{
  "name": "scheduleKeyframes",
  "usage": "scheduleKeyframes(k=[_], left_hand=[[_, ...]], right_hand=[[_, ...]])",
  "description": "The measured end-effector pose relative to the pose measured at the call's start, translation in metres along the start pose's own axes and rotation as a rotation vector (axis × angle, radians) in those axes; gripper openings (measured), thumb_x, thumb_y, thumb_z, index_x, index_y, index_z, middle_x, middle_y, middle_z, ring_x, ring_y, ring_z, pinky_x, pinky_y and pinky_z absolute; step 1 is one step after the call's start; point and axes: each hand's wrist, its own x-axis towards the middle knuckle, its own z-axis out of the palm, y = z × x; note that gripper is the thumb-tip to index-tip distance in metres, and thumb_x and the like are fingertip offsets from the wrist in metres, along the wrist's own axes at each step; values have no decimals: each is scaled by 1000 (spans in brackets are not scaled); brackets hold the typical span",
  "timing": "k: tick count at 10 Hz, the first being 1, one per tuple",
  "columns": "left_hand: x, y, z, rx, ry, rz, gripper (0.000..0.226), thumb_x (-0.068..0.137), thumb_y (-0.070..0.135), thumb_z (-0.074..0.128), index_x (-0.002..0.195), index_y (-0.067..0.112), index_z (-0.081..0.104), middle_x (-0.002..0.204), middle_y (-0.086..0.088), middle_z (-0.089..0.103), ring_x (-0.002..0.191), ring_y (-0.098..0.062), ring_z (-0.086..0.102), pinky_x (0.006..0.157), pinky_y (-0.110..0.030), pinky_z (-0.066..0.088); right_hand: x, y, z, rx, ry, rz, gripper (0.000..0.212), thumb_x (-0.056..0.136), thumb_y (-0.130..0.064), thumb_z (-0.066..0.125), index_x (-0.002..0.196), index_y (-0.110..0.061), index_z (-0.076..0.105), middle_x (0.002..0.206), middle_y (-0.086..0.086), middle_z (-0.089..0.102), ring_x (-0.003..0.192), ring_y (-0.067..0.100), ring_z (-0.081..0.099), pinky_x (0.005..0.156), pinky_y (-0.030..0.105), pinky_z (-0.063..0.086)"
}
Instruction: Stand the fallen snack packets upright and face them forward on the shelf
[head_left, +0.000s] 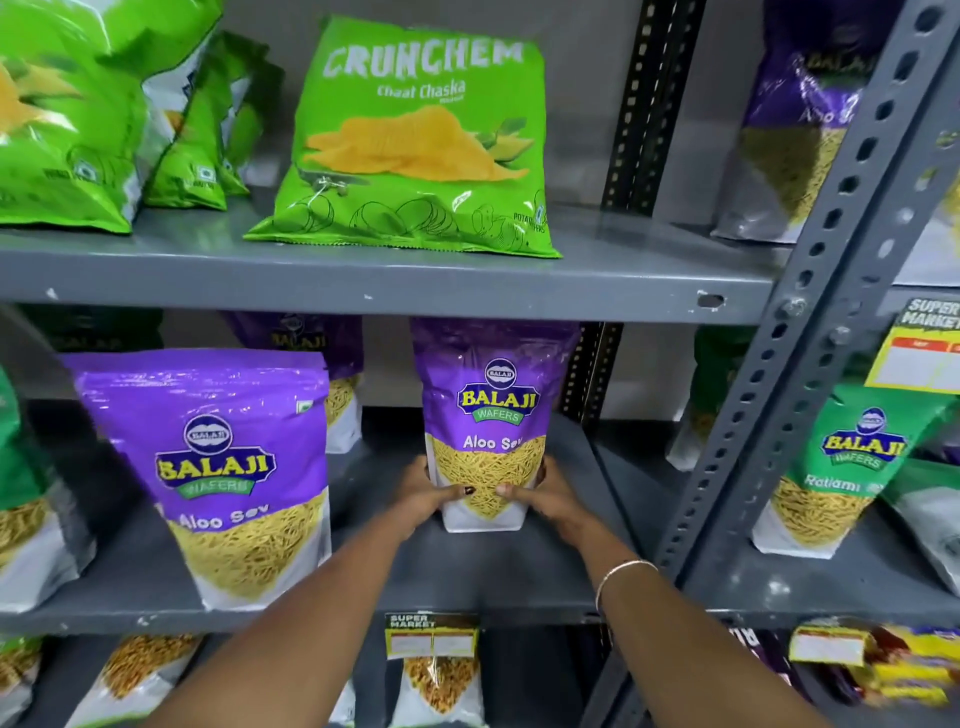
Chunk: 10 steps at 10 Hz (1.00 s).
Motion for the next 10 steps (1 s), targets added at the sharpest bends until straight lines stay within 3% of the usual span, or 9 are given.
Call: scheduleKeyframes(k=[1, 2, 3, 4, 5, 6, 8, 9, 10], left_hand=[[-19, -2, -4, 69, 11, -20, 45, 66, 3, 79, 99, 12, 51, 116, -19, 65, 102, -29, 63, 91, -37, 49], [-32, -6, -6, 112, -15, -26, 49, 60, 14, 84, 98, 14, 53, 115, -15, 67, 103, -29, 64, 92, -38, 52], [-30, -28, -10, 240, -36, -36, 71, 32, 50, 80, 93, 22, 58, 111, -6, 71, 100, -25, 66, 92, -44, 53], [-25, -41, -11, 316, -41, -22, 82, 26, 58, 74, 98, 21, 60, 111, -3, 71, 102, -24, 66, 91, -44, 53], [-42, -36, -13, 359, -44, -8, 91, 26, 62, 71, 105, 18, 60, 115, -4, 69, 107, -24, 64, 95, -43, 51], [-47, -35, -14, 371, -57, -8, 91, 27, 62, 71, 106, 18, 60, 116, -4, 69, 108, -24, 63, 96, -43, 49], [-69, -20, -13, 401, -73, 20, 87, 39, 60, 74, 112, 17, 55, 124, -4, 65, 117, -27, 58, 102, -46, 43], [-87, -15, -11, 450, -25, 21, 83, 61, 52, 75, 127, 12, 41, 139, -7, 51, 129, -29, 46, 109, -47, 33], [-94, -18, -15, 594, 227, 220, 90, 71, 56, 64, 141, 12, 28, 150, -8, 36, 139, -26, 32, 111, -47, 26]], right_hand=[[-23, -3, 2, -4, 14, 30, 66, 62, 3, 81, 118, -1, 48, 124, 17, 62, 105, 25, 61, 83, 28, 55], [-42, -4, 2, -36, 12, 29, 46, 67, 7, 75, 104, -9, 54, 112, 10, 66, 94, 19, 63, 72, 18, 56], [-69, -5, 4, -56, -16, 25, 39, 72, 10, 70, 92, -18, 51, 96, 0, 62, 80, 4, 59, 55, 5, 51], [-83, -7, 5, -56, -1, 22, 40, 72, 7, 71, 94, -18, 50, 95, -3, 62, 83, 6, 59, 56, 4, 51], [-96, -6, 7, -91, 34, 21, 48, 69, 2, 76, 108, -10, 51, 111, 8, 64, 100, 21, 61, 65, 10, 54], [-100, -5, 8, -101, 38, 18, 54, 67, 0, 78, 113, -6, 50, 117, 13, 63, 105, 24, 61, 65, 11, 55], [-105, -7, 8, -114, -3, 50, 38, 70, 2, 75, 99, -12, 55, 117, 14, 63, 90, 15, 61, 55, 5, 51], [-110, -16, 11, -148, 25, 37, 54, 68, -5, 79, 108, -14, 43, 123, 10, 60, 98, 15, 59, 74, 10, 54], [-107, -20, 8, -243, 206, -70, 106, 57, -33, 86, 139, -13, 21, 149, 12, 35, 132, 22, 42, 109, 35, 41]])
